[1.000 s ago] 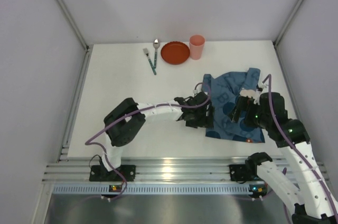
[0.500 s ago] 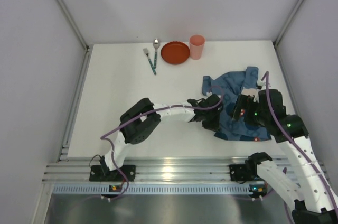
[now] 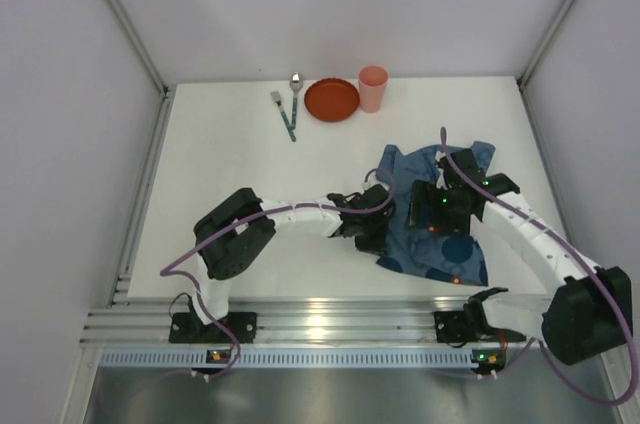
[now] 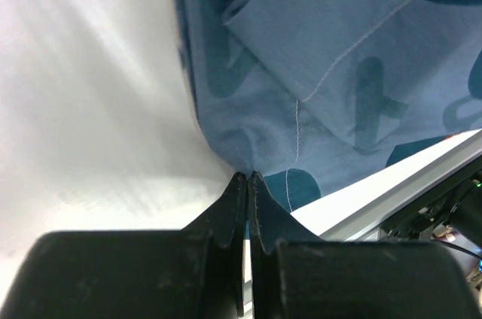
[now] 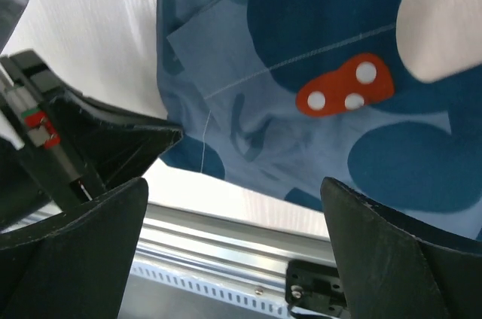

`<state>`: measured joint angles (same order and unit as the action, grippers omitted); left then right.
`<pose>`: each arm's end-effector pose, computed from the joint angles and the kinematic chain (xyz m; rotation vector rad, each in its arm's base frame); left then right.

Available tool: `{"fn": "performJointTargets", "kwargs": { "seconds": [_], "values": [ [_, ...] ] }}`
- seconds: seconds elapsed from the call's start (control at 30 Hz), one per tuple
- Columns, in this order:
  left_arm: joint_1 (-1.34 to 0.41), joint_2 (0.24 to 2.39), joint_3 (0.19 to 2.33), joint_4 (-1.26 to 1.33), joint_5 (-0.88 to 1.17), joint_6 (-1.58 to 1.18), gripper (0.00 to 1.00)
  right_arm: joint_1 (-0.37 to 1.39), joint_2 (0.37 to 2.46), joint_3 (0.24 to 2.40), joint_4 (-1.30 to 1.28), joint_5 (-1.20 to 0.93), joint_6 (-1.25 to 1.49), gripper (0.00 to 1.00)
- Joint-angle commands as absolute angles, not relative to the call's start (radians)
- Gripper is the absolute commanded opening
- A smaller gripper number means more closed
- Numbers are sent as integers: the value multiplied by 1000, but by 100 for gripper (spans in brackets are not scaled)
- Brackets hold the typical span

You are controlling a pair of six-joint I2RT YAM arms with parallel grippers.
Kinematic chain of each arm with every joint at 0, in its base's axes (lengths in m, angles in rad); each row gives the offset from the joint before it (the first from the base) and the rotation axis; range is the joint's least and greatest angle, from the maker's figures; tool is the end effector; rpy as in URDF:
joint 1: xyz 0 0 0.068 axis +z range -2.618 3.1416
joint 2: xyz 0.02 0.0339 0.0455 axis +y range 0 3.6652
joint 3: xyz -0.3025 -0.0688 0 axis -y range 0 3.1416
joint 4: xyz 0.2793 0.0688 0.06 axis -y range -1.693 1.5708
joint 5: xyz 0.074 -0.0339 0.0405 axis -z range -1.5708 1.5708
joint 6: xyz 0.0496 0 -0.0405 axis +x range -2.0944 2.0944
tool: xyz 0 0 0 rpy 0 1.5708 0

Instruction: Set the dinner table for one person

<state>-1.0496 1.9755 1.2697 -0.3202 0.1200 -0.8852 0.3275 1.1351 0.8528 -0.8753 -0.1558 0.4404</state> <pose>0.2211 -0.3971 0.1507 0.2801 2.8205 -0.7485 0.2122 0.0802 0.2549 0.1117 2.7842 0.4204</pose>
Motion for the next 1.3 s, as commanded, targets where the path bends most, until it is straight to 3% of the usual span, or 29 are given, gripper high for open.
{"fn": "performJointTargets", "kwargs": {
  "seconds": [0.0,0.5,0.9,1.27],
  "values": [
    [-1026,1938,1189,-339,116,-925,0,342,1219,902,-736,-195,485,97],
    [-910,1821,959,-109,271,-983,0,610,1612,1037,-693,72,583,76],
    [-859,1807,868,-14,345,-994,0,716,1814,1187,-758,264,586,58],
    [-827,1807,835,-9,360,-977,0,770,1836,1264,-857,371,586,13]
  ]
}}
